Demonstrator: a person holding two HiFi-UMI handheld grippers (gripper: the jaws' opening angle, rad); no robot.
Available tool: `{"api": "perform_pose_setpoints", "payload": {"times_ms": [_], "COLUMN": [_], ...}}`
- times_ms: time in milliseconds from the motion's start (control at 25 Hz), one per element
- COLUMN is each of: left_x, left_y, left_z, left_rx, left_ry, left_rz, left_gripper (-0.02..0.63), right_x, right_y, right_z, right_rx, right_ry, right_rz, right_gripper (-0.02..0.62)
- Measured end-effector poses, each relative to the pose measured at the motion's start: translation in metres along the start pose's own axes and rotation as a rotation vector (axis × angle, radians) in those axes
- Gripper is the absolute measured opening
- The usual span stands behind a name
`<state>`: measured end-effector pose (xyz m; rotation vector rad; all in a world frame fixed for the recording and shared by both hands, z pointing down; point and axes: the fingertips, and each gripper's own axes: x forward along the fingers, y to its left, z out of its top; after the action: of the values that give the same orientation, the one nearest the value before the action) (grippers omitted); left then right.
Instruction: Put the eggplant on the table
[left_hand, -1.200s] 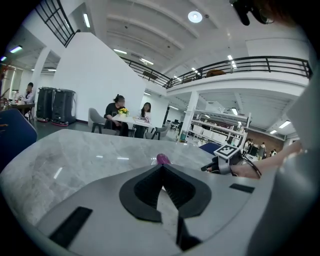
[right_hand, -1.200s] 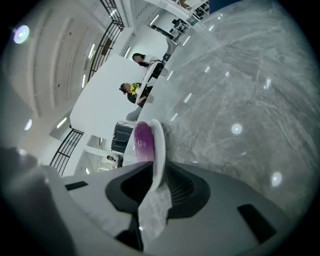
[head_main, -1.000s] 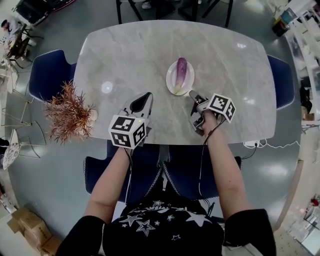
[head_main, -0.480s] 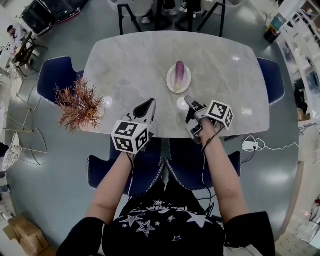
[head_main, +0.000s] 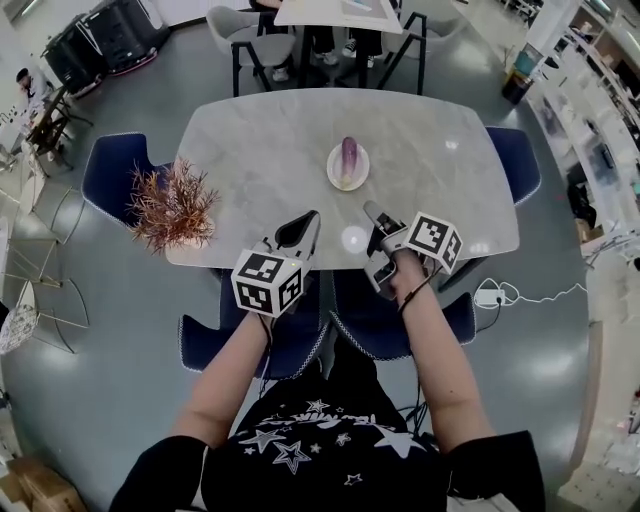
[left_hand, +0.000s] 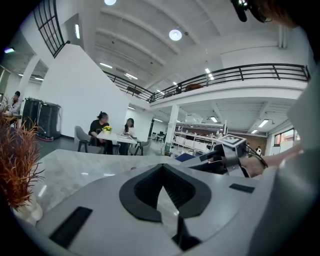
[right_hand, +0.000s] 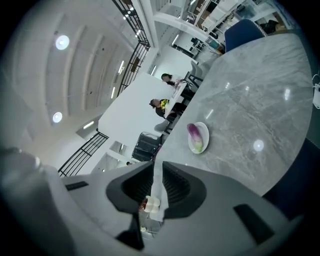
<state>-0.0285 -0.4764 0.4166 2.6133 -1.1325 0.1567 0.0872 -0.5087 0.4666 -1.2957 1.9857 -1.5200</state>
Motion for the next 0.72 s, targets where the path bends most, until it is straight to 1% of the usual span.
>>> {"api": "perform_pose_setpoints", "payload": {"times_ms": [120, 240, 400, 560, 720], "left_x": [-0.017, -0.027, -0.034, -0.033, -0.029], "left_y": [-0.014, -0.028, -0.038, -0.040, -0.047], "left_z": [0.003, 0.001, 0.001, 0.001, -0.014], "left_rx": [-0.004, 0.012, 0.006, -0.011, -0.039], "left_ry": [-0.016, -0.024, -0.023, -0.033, -0.040], "left_rz": [-0.031, -0.061, -0.086, -0.080, -0.047], "left_gripper": [0.006, 0.007, 0.006, 0.007, 0.007], "right_x": [-0.016, -0.029, -0.040, -0.046, -0.057], "right_y": [0.022, 0.038, 0.056, 0.064, 0.051], "right_z": [-0.012, -0.025, -0.042, -0.055, -0.060], "right_rx": [-0.026, -0.064, -0.060, -0.090, -0.094], "right_ry": [-0.019, -0.023, -0.018, 0.011, 0.031], "right_rz": [0.025, 0.048, 0.077, 0.104, 0.125], "right_gripper": [0.060, 0.060, 0.058, 0.060, 0.060]}}
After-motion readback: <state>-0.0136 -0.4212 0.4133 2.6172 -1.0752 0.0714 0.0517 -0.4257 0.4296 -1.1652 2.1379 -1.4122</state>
